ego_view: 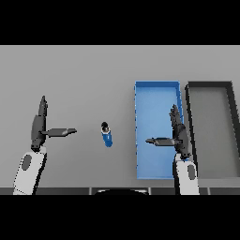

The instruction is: Pick up the blue pipe and place it into the blue bin.

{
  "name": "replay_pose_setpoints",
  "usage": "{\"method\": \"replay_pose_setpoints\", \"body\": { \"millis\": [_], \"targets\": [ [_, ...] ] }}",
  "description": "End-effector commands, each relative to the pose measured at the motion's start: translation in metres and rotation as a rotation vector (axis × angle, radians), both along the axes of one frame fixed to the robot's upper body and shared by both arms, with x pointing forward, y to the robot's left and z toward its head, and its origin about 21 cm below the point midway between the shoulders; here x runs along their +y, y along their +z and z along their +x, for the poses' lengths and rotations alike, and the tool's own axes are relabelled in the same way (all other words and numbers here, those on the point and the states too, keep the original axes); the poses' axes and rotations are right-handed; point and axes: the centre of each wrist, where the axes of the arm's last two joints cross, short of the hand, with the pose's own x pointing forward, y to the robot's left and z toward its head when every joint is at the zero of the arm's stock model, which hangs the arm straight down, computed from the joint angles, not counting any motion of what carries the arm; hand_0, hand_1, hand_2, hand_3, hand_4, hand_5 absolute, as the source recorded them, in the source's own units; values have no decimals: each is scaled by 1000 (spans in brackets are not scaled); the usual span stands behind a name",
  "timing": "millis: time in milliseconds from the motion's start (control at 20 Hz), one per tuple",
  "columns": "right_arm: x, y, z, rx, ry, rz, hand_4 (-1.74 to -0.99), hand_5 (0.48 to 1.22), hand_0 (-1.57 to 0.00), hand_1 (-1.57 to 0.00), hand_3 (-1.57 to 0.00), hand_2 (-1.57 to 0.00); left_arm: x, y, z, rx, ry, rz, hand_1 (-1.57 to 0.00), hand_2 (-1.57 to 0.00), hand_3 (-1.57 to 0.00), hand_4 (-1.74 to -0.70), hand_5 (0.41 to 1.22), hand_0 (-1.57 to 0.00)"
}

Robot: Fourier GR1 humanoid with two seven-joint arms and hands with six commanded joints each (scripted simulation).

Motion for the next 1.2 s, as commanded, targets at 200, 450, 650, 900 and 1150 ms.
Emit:
{"method": "replay_pose_setpoints", "body": {
  "millis": [200,450,650,900,1150],
  "targets": [
    [3,0,3,3,1,1,-1225,617,1,1,1,1,2,1,3,-4,1,0,1,1,1,-1074,591,1],
    [-6,8,-15,-90,135,-208,-1225,620,1,1,1,1,31,20,2,24,-363,144,1,1,1,-1076,587,1],
    [-5,14,-21,-82,133,-265,-1196,609,1,1,1,1,37,20,-1,53,-420,151,1,1,1,-1080,600,1],
    [-3,14,-19,-79,143,-281,-1193,605,1,1,1,1,26,17,-14,50,-600,128,1,1,1,-1096,567,1],
    [-3,14,-20,-103,153,-288,-1208,612,1,1,1,1,-14,13,-29,95,-778,104,1,1,1,-1158,497,1]
  ]
}}
